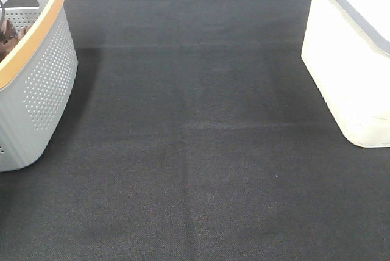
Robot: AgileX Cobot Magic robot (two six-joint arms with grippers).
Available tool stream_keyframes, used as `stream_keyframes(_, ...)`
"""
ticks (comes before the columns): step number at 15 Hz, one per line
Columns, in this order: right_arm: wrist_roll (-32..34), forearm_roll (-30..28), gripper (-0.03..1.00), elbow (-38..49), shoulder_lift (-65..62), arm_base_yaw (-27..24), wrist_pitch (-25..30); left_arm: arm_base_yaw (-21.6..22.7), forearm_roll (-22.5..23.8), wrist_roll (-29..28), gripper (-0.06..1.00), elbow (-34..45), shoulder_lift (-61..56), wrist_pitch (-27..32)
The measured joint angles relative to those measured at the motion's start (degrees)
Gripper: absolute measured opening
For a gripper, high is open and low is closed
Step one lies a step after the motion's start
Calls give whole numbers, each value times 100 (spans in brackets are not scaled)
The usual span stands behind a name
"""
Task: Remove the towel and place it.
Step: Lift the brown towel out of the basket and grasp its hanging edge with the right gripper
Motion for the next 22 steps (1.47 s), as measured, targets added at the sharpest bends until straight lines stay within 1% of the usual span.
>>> stream_keyframes(2,0,0,67,0,0,0,0,0,0,-458,0,-327,-195,350)
stream_keyframes(4,0,0,67,0,0,0,0,0,-17,-642,0,-625,-476,625)
stream_keyframes(5,0,0,67,0,0,0,0,0,-52,-659,0,-785,-630,745)
stream_keyframes(6,0,0,67,0,0,0,0,0,-52,-659,0,-785,-630,745)
stream_keyframes(8,0,0,67,0,0,0,0,0,-160,-676,0,-1077,-1020,871)
stream_keyframes(11,0,23,67,0,0,0,0,0,-510,-682,0,-1163,-1650,842)
stream_keyframes(12,0,23,67,0,0,0,0,0,-705,-682,0,-1163,-1874,745)
stream_keyframes(14,0,29,67,0,0,0,0,0,-1175,-682,0,-1163,-2303,344)
stream_keyframes(15,0,29,67,0,0,0,0,0,-1415,-682,0,-1169,-2527,63)
stream_keyframes(16,0,29,67,0,0,0,0,0,-1805,-682,0,-1169,-2813,-361)
stream_keyframes(18,0,29,67,0,0,0,0,-11,-2309,-682,0,-1175,-3105,-882)
stream_keyframes(20,0,29,67,0,0,0,0,-11,-3019,-607,0,-1175,-3254,-1278)
stream_keyframes(22,0,69,67,0,0,0,0,-11,-3873,-407,0,-1175,-3283,-1473)
